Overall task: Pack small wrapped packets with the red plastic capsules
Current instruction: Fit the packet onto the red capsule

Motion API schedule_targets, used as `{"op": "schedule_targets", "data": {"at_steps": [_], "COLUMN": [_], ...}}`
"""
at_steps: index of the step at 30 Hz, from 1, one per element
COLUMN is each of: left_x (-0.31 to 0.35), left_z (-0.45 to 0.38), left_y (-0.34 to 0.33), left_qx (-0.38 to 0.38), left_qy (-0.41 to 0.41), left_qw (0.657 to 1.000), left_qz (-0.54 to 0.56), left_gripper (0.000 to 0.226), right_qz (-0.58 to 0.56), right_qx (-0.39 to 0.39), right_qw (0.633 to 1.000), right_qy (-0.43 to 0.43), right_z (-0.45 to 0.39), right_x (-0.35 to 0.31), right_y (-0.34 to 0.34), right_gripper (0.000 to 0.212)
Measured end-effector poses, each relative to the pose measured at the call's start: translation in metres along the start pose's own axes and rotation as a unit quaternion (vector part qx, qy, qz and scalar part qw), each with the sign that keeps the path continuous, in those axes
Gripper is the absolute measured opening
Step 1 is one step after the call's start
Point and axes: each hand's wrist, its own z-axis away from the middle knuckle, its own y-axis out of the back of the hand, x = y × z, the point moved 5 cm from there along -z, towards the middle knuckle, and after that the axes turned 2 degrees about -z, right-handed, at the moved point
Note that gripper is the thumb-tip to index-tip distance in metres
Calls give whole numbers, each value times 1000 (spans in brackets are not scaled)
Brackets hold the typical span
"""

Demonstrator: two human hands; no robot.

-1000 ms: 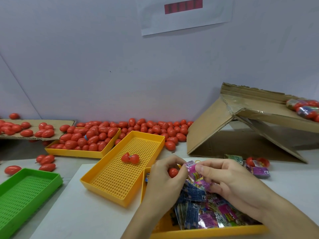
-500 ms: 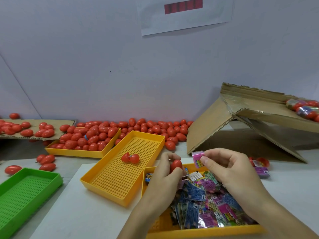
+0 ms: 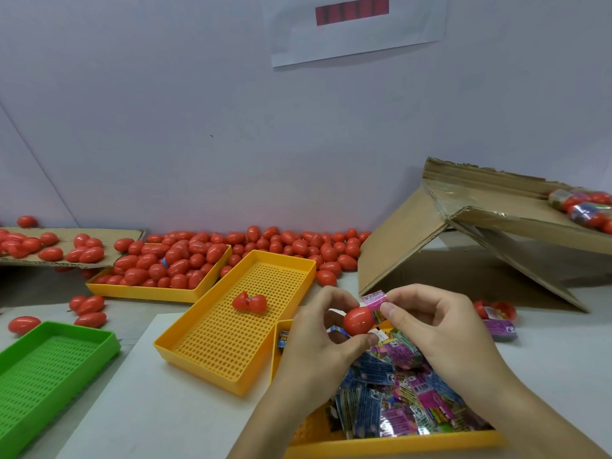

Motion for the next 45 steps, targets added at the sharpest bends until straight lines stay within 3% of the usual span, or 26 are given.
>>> {"op": "schedule_targets", "data": {"at_steps": [11,16,23,28,35,45], "left_x": [2,1,-1,-1,-2,1], "left_z": [0,0,-1,-1,-1,0], "left_y": [0,1,0,-1,-1,-1], "left_qx": [-2,5,2,4,6,-2], "left_qy": [-21,-11,-9,-16,-19,-31], "left_qw": [999,998,999,1000,1000,1000], "left_qz": [36,58,52,25,18,3], "left_gripper": [24,35,39,43,47,49], "right_qz": [-13,-35,-113,-105,-116,-90], "right_qx": [-2,12,-59,-59,-17,-32], "right_qw": [1000,999,990,992,993,995], "right_qy": [10,-4,-55,-42,-27,-12], "right_z": [-1,-2,-1,0,0,-1], "right_x": [2,6,10,7,9,8], "right_y": [0,0,-2,-4,-1,-4], "right_gripper": [12,27,39,49,45,38]}}
